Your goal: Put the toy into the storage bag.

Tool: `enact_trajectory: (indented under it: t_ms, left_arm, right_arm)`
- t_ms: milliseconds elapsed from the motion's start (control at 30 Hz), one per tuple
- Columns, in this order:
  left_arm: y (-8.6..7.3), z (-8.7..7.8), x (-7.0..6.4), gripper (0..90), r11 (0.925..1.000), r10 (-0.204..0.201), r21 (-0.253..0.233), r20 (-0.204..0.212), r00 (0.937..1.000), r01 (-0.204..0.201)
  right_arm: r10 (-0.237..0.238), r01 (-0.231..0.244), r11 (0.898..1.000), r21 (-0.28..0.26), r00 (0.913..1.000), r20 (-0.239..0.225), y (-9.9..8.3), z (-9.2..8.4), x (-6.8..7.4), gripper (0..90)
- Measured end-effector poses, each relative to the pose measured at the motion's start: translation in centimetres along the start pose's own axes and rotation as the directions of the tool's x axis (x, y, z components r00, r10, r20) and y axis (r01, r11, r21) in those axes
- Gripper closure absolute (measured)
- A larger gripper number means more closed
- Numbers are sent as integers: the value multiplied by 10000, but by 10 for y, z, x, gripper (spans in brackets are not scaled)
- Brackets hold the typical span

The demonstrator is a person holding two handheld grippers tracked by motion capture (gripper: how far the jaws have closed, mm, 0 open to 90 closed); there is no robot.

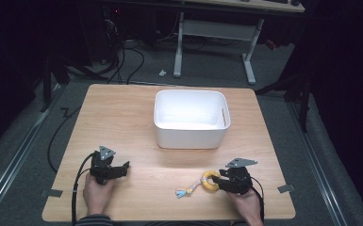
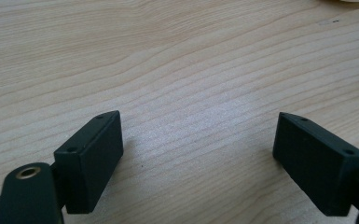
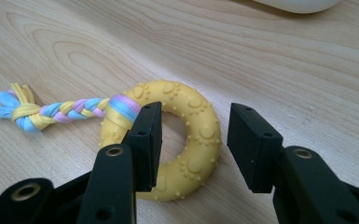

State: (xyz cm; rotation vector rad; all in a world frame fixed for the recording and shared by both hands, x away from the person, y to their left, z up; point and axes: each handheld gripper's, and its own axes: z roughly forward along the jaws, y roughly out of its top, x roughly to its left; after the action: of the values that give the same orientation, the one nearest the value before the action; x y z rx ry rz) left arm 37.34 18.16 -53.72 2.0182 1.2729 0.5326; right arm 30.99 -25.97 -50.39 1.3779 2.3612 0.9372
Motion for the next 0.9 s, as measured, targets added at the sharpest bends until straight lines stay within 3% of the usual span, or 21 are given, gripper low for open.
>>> enact_trajectory:
  t_ms: [200,500,700,767,900]
  left_arm:
    - [0,0,0,161,10000,-5,-2,12,10000,5]
    - [0,0,0,161,10000,-6,-6,13,10000,6]
    - [0,0,0,161,10000,-2,-9,10,10000,2]
    - [0,0,0,162,10000,-2,-9,9,10000,2]
    - [0,0,0,161,10000,-1,-10,11,10000,1]
  right_arm:
    - [-225,223,9993,287,9997,70,6,5,2,575]
    - [-194,184,9974,702,9997,127,5,9,1,592]
    - [-483,448,9937,1026,9983,315,7,13,3,632]
    - [-885,816,9900,1146,9945,562,8,14,7,646]
    - [-911,842,9896,1169,9943,555,8,14,6,650]
